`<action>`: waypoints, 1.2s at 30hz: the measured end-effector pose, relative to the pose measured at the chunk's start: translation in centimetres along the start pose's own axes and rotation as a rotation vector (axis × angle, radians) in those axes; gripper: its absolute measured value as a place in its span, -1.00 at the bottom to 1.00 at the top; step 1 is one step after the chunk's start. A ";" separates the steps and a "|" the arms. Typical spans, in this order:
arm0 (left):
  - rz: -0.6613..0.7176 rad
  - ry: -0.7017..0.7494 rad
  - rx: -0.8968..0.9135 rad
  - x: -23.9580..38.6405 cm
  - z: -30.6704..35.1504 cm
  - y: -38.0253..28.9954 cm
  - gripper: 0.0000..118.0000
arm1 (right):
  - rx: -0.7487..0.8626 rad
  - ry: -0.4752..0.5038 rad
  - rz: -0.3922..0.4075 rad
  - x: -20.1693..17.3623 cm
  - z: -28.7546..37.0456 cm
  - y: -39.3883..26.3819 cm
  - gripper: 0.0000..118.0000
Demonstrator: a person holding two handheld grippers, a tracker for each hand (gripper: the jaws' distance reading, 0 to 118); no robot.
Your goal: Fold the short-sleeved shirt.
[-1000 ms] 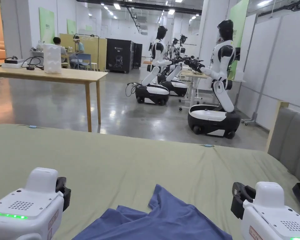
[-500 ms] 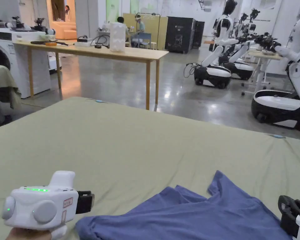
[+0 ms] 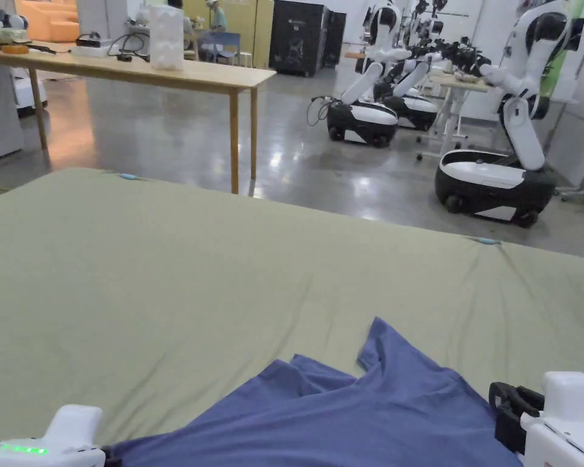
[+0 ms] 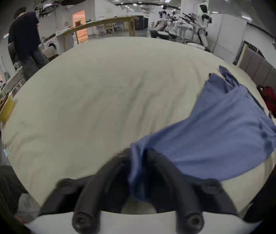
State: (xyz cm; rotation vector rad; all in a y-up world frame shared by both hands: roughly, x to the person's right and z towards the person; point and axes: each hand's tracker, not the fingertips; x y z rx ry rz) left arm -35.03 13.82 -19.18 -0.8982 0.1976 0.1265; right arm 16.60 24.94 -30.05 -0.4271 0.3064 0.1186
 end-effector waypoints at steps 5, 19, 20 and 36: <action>0.002 -0.023 0.126 0.9 3.6 1.1 -1.00 | -0.171 0.005 -0.003 3.2 -7.4 2.2 -0.99; -0.022 -0.054 0.148 3.2 6.7 4.4 -1.00 | -0.519 -0.026 0.046 5.5 -24.6 -1.4 -0.57; -0.021 -0.054 0.145 2.8 6.3 4.2 -0.99 | -0.475 0.002 0.033 4.3 -22.4 -0.6 -0.69; -0.056 -0.091 0.407 4.7 11.7 15.5 -1.00 | 0.005 0.032 -0.058 7.3 -3.9 16.5 -0.89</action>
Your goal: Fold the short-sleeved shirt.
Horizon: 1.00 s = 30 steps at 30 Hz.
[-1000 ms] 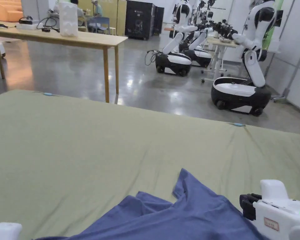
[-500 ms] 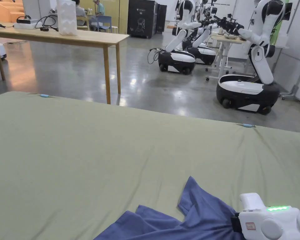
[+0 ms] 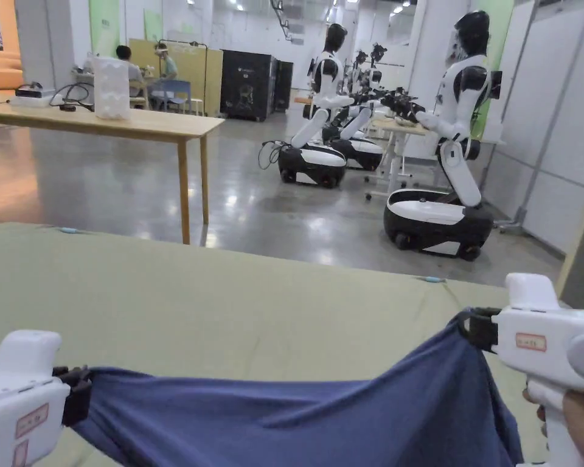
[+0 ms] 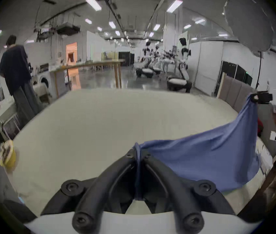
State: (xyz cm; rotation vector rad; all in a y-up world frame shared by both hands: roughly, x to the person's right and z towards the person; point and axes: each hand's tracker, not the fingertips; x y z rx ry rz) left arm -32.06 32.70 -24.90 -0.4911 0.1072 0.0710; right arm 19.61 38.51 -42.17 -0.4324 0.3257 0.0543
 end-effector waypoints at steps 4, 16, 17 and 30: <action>-0.003 0.005 0.096 0.7 -0.1 7.4 -1.00 | 0.131 -0.004 -0.006 1.3 5.1 8.0 -0.89; -0.101 0.134 0.303 3.4 -0.8 27.2 -1.00 | 0.410 -0.097 0.024 3.2 10.5 24.0 -0.89; -0.106 0.138 0.312 3.9 -0.4 28.4 -1.00 | 0.417 -0.098 0.022 3.1 10.6 24.9 -0.89; -0.153 0.182 0.318 2.8 -6.3 27.0 -1.00 | 0.385 -0.140 -0.001 4.2 3.1 20.9 -0.89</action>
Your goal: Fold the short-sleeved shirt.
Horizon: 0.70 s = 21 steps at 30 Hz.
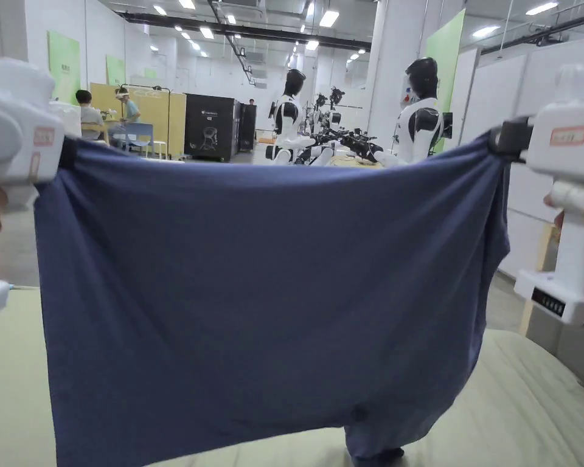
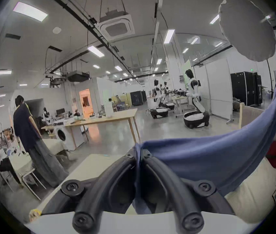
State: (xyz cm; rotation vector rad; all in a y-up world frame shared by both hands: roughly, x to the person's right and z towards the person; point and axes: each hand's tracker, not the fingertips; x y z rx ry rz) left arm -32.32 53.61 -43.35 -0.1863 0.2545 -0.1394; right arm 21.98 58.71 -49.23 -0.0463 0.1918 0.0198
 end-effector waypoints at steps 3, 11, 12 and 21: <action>0.042 0.024 -0.048 1.7 -0.9 -5.8 -1.00 | -0.052 -0.018 -0.025 0.4 -0.9 -5.1 -0.89; 0.046 -0.030 -0.069 1.7 2.7 -9.6 -1.00 | -0.048 0.016 -0.003 1.3 2.8 -7.6 -0.89; 0.037 -0.044 -0.078 1.7 3.9 -10.2 -1.00 | -0.059 0.020 0.000 1.5 4.2 -8.0 -0.89; -0.051 -0.205 -0.220 0.8 17.6 -24.6 -0.99 | -0.298 0.135 0.146 0.7 20.8 -22.4 -0.89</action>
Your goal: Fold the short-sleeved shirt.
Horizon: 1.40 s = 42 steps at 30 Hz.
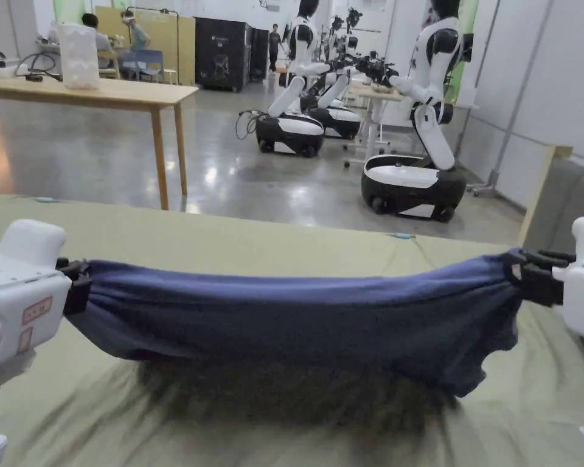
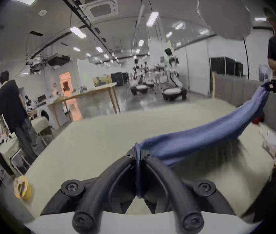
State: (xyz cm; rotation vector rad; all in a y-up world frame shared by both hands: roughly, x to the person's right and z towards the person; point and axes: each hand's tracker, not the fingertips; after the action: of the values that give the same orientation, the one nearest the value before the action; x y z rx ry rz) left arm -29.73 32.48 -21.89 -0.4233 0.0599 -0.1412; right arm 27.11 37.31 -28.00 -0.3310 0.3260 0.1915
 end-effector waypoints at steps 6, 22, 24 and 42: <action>-0.005 -0.054 -0.244 1.7 1.7 -14.9 -0.99 | -0.345 0.106 0.008 -4.0 -0.6 -19.1 -0.89; -0.012 -0.018 0.051 5.6 11.7 -12.5 0.80 | -0.024 -0.004 -0.042 -10.2 7.8 -13.8 0.33; -0.011 0.004 0.033 6.1 12.2 -12.7 0.21 | 0.011 0.034 -0.125 -10.2 7.7 -13.7 -0.46; 0.166 -0.066 -0.340 -1.3 3.9 -18.8 0.97 | -0.174 -0.014 -0.119 -8.7 6.2 -17.0 -0.98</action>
State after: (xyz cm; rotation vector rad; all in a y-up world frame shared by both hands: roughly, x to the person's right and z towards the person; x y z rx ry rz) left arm -33.02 17.27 -10.51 -0.7596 0.0538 0.0486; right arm 24.77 22.56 -14.56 -0.5193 0.2756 0.1047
